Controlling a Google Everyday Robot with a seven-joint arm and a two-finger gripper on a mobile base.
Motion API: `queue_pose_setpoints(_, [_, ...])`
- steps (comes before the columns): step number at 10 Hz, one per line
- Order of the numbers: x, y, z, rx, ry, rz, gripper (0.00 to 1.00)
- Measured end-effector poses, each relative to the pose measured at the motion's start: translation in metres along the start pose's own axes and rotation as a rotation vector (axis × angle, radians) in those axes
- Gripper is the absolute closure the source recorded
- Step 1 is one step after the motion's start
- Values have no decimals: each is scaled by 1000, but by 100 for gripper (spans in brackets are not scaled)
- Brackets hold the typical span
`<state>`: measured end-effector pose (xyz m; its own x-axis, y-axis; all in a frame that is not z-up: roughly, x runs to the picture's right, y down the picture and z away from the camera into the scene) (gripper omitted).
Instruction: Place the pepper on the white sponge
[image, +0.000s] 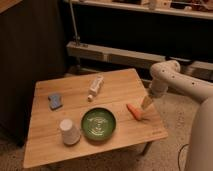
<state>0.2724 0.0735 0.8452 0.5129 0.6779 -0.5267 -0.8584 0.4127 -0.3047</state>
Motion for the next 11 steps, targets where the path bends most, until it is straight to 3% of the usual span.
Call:
queue_pose_setpoints(5, [-22, 16, 16, -25, 0, -2, 20])
queue_pose_setpoints(8, [-48, 38, 27, -41, 2, -16, 20])
queue_pose_setpoints(11, [-56, 54, 36, -62, 11, -23, 20])
